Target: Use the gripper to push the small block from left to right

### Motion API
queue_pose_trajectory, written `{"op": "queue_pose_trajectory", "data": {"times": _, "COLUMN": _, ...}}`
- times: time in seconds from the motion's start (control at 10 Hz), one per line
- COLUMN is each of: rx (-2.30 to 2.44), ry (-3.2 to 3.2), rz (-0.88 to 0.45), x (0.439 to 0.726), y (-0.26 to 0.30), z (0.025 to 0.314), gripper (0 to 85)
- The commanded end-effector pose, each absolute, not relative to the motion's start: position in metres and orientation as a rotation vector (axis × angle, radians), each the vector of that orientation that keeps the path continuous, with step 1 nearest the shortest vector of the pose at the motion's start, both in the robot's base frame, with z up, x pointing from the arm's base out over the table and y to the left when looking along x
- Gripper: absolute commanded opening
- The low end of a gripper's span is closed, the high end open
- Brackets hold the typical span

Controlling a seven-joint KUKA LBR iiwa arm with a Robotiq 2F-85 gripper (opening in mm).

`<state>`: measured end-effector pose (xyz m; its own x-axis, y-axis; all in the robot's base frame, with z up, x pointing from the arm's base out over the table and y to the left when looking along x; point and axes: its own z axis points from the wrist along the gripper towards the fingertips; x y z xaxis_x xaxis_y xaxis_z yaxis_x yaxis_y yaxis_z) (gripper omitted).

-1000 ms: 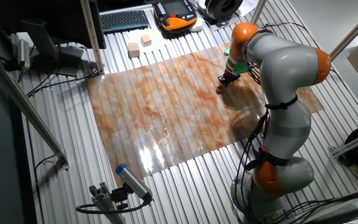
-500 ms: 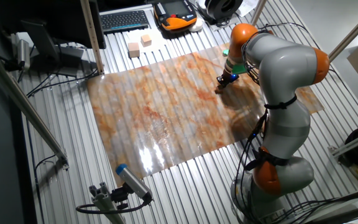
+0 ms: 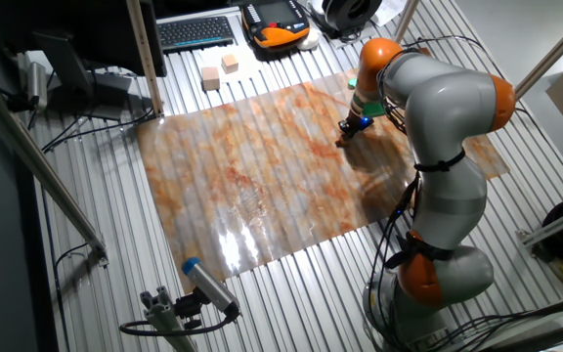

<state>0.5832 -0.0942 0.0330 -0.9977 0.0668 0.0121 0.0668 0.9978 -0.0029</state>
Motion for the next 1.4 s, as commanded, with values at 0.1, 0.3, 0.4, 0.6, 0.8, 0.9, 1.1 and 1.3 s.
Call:
{"op": "queue_pose_trajectory", "data": {"times": 0.1, "rx": -0.109, "ry": -3.123, "rz": 0.004, "x": 0.583, "y": -0.091, "z": 0.032, "gripper": 0.0}}
{"op": "queue_pose_trajectory", "data": {"times": 0.3, "rx": -0.116, "ry": -3.120, "rz": -0.004, "x": 0.583, "y": -0.089, "z": 0.031, "gripper": 0.0}}
{"op": "queue_pose_trajectory", "data": {"times": 0.4, "rx": -0.121, "ry": -3.117, "rz": -0.009, "x": 0.583, "y": -0.088, "z": 0.031, "gripper": 0.0}}
{"op": "queue_pose_trajectory", "data": {"times": 0.6, "rx": -0.135, "ry": -3.111, "rz": -0.014, "x": 0.583, "y": -0.083, "z": 0.031, "gripper": 0.0}}
{"op": "queue_pose_trajectory", "data": {"times": 0.8, "rx": -0.150, "ry": -3.111, "rz": -0.014, "x": 0.582, "y": -0.079, "z": 0.030, "gripper": 0.0}}
{"op": "queue_pose_trajectory", "data": {"times": 0.9, "rx": -0.157, "ry": -3.110, "rz": -0.017, "x": 0.583, "y": -0.078, "z": 0.030, "gripper": 0.0}}
{"op": "queue_pose_trajectory", "data": {"times": 1.1, "rx": -0.166, "ry": -3.108, "rz": -0.017, "x": 0.582, "y": -0.075, "z": 0.029, "gripper": 0.0}}
{"op": "queue_pose_trajectory", "data": {"times": 1.3, "rx": -0.180, "ry": -3.103, "rz": -0.018, "x": 0.581, "y": -0.070, "z": 0.029, "gripper": 0.0}}
